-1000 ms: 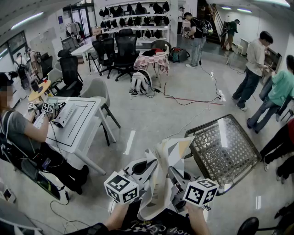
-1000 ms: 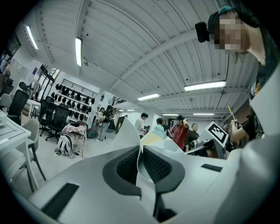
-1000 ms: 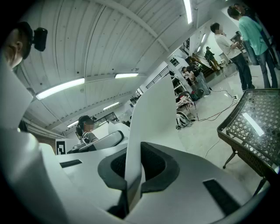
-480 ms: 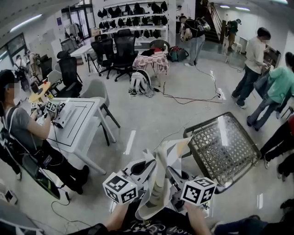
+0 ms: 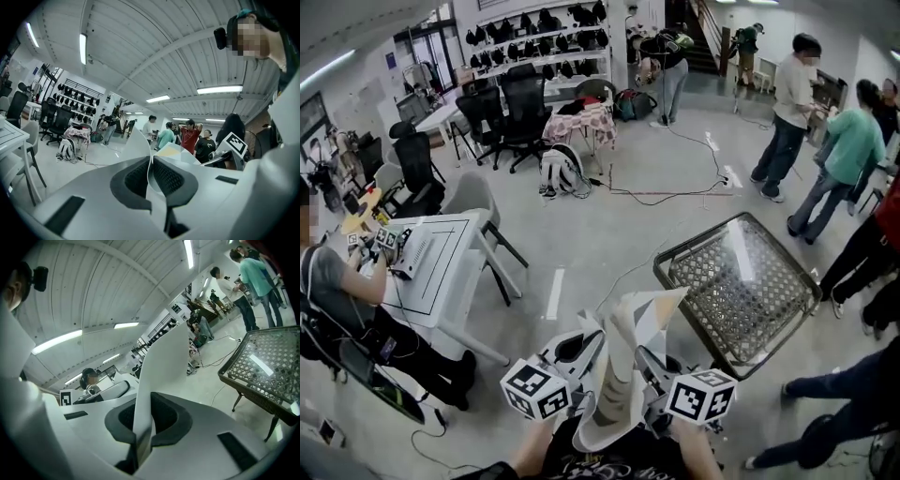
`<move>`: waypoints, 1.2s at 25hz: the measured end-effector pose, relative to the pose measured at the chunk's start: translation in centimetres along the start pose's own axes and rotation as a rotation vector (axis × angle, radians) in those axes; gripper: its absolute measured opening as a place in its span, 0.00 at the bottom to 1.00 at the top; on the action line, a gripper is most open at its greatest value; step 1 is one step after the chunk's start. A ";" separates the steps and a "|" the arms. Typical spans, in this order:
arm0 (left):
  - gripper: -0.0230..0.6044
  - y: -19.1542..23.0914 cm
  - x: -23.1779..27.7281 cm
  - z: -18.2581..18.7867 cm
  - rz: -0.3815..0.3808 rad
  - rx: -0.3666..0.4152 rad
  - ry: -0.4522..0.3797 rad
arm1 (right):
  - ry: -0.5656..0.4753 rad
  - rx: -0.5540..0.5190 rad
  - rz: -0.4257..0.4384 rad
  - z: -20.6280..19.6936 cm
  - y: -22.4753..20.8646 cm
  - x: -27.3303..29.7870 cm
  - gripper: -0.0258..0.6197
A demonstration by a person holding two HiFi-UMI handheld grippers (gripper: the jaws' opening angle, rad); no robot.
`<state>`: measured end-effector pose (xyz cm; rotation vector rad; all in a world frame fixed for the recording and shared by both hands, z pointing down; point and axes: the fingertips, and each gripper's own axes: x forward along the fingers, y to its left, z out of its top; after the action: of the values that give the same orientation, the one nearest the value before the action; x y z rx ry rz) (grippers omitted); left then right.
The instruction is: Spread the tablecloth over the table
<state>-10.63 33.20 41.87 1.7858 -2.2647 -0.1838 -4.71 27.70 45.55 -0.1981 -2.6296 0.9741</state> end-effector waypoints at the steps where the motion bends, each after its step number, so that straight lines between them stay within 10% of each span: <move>1: 0.08 -0.1 0.2 -0.3 -0.010 0.004 0.014 | -0.009 0.014 -0.011 -0.1 -0.4 -0.2 0.07; 16: 0.08 -1.4 5.1 -1.8 -0.315 0.003 0.159 | -0.197 0.168 -0.260 -0.4 -3.9 -2.6 0.07; 30: 0.08 -7.6 6.8 -6.1 -0.853 0.126 0.358 | -0.568 0.448 -0.624 -5.4 -3.8 -10.3 0.06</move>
<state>-3.34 25.14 46.66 2.4986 -1.1974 0.1278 6.75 25.65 49.21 1.0734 -2.5311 1.4728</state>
